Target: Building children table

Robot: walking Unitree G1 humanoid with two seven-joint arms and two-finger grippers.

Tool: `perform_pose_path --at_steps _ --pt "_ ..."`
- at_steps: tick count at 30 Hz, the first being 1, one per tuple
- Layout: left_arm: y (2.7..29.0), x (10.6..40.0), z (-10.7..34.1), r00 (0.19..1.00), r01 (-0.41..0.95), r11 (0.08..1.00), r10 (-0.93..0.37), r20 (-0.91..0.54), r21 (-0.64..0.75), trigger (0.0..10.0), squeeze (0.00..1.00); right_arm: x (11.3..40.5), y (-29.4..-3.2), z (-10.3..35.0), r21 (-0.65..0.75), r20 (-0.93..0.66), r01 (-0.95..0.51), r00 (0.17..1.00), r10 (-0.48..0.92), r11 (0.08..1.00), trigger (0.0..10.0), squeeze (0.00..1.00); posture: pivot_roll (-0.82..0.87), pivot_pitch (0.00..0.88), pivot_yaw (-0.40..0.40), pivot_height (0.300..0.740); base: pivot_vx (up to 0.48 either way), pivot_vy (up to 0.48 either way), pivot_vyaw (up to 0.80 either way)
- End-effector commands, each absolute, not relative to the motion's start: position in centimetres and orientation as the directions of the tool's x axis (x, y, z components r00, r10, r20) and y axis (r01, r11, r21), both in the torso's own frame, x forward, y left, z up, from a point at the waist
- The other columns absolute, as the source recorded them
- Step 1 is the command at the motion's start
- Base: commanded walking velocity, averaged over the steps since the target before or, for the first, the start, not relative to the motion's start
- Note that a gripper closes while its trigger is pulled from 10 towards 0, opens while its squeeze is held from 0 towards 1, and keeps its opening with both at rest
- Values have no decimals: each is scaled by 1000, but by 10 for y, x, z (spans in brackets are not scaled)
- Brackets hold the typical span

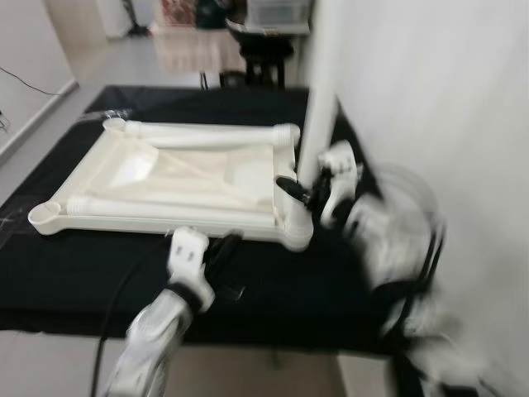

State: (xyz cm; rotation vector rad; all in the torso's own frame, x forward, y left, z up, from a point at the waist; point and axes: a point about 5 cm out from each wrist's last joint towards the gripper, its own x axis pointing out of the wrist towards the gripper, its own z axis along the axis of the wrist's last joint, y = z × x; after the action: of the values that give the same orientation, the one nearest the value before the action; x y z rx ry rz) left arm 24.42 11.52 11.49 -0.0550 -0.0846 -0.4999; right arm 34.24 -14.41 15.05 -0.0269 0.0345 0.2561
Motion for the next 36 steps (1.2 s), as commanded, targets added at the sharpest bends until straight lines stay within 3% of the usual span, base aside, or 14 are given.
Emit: perform_pose_path --at_steps 1,6,7,10,11,13,16,17,21,22,24,28,35,36 --pt "115 242 116 878 473 881 -469 96 -14 10000 0 324 -159 115 -39 -223 -160 964 148 986 0 0 33 30 25 740 0 0 0" --pt "113 242 118 876 477 878 -473 94 -28 10000 0 330 -158 122 -99 -193 -183 968 161 978 0 0 40 29 13 740 0 0 0" --pt "113 239 119 874 483 875 -479 88 -35 10000 0 341 -154 129 -126 -177 -205 967 182 971 9294 0 42 49 19 740 0 0 0" --pt "113 232 120 874 484 873 -480 74 -58 10000 0 360 -146 148 -125 -114 -261 962 247 957 10000 0 47 65 26 740 0 0 0" --pt "113 227 120 874 484 872 -480 69 -73 10000 0 365 -141 167 -89 -36 -325 946 323 942 10000 1000 47 74 30 740 0 0 0" --pt "112 220 122 873 488 868 -483 65 -95 10000 0 367 -132 198 -81 85 -482 869 488 872 10000 1000 47 87 32 740 0 0 0" --pt "110 219 122 868 497 862 -493 65 -100 10000 0 367 -133 210 -98 119 -524 838 532 846 10000 1000 43 95 34 740 0 0 0" --pt "109 218 122 862 507 855 -503 64 -106 10000 0 368 -136 218 -89 134 -561 812 568 823 10000 0 39 102 37 740 0 0 0" --pt "106 213 123 848 529 841 -525 63 -113 10000 0 368 -141 228 -117 138 -619 764 630 777 10000 0 37 115 40 740 0 0 0" --pt "103 208 124 830 558 819 -555 58 -134 10000 0 367 -143 229 -175 81 -730 658 749 660 10000 0 45 125 42 740 0 0 0" --pt "103 208 124 830 558 819 -555 58 -134 10000 0 367 -143 229 -175 81 -730 658 749 660 10000 0 45 125 42 740 0 0 0" --pt "98 201 125 812 581 796 -581 53 -169 10000 0 371 -148 221 -150 -20 -853 508 861 500 10000 0 43 143 33 740 0 0 0" --pt "95 201 127 813 579 796 -579 59 -173 10000 0 374 -151 216 -116 -109 -903 426 898 414 9529 0 37 157 17 740 0 0 0" --pt "93 201 127 810 584 793 -583 61 -173 10000 0 375 -152 217 -108 -116 -906 420 900 409 4000 0 36 160 16 740 0 0 0"
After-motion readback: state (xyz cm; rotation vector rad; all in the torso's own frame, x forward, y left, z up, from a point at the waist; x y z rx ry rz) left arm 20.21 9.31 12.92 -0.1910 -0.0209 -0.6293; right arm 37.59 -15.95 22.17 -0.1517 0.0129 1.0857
